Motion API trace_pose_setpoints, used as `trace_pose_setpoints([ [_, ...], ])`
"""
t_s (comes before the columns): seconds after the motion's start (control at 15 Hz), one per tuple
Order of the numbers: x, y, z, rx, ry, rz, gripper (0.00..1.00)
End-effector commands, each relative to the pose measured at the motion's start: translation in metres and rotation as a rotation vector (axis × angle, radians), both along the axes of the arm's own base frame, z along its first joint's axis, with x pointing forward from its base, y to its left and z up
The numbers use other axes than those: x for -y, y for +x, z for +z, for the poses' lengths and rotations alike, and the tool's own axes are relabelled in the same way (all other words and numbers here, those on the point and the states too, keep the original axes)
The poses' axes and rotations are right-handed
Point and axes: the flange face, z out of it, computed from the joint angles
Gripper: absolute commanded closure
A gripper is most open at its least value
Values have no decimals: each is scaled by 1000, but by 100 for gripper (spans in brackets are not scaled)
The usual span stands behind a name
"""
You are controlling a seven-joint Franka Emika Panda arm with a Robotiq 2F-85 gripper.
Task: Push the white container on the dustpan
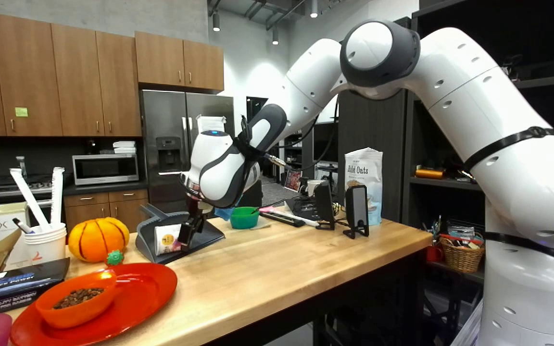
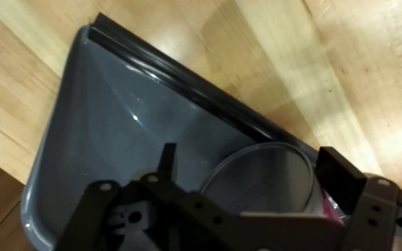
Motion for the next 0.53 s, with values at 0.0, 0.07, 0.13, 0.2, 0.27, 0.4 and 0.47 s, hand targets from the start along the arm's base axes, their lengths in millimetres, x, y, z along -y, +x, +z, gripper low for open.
trace_pose_setpoints([
  [0.0,5,5,12,81,11,-48,0],
  [0.07,7,6,14,99,16,-62,0],
  [0.13,8,6,15,115,23,-75,0],
  [0.2,9,6,17,130,29,-86,0],
  [0.27,9,5,20,151,36,-98,0],
  [0.4,8,4,25,184,61,-119,0],
  [0.47,7,2,27,197,76,-128,0],
])
